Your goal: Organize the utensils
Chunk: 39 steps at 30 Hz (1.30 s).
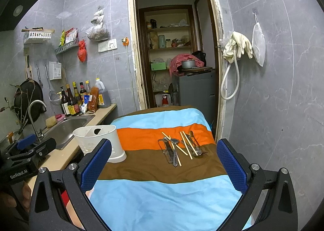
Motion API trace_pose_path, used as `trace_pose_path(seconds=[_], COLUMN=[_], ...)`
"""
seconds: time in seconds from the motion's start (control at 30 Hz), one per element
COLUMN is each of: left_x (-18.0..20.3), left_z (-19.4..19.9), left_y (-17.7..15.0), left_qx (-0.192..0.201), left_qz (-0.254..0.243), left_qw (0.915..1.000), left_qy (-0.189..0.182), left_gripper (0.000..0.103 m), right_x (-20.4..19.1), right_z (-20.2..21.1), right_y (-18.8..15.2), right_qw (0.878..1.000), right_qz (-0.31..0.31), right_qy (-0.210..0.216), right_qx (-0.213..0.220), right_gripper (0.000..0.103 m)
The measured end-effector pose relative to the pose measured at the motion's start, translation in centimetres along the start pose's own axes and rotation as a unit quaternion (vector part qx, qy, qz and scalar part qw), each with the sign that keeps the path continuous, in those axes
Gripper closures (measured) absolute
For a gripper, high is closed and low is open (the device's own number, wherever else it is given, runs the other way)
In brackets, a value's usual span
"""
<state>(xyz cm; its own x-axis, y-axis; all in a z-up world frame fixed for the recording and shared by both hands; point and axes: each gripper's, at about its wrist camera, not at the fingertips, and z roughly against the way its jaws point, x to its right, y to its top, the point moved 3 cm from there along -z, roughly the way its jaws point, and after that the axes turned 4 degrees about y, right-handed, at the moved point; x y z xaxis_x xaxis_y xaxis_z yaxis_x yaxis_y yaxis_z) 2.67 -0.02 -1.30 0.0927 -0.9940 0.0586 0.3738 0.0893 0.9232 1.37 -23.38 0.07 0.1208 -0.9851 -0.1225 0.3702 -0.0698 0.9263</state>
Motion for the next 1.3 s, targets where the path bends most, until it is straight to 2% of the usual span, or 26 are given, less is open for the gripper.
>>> trace_pose_path(seconds=[0.53,1.07,1.3], left_x=[0.0,1.4,1.2], left_z=[0.0,-1.6,-1.5], left_y=[0.0,-2.2,-1.7], left_qx=[-0.001,-0.005,-0.006], left_qz=[0.000,-0.003,-0.003], left_qw=[1.0000,0.9999,0.9999], left_qy=[0.000,-0.008,-0.014], left_gripper=[0.000,0.000,0.000], right_x=[0.0,0.1,-0.3], right_z=[-0.2,-0.8,-1.3], right_y=[0.1,-0.1,-0.7], right_qw=[1.000,1.000,1.000], right_qz=[-0.001,-0.003,-0.003], right_qy=[0.000,-0.001,-0.004], right_qx=[-0.001,-0.004,-0.003], right_gripper=[0.001,0.001,0.001])
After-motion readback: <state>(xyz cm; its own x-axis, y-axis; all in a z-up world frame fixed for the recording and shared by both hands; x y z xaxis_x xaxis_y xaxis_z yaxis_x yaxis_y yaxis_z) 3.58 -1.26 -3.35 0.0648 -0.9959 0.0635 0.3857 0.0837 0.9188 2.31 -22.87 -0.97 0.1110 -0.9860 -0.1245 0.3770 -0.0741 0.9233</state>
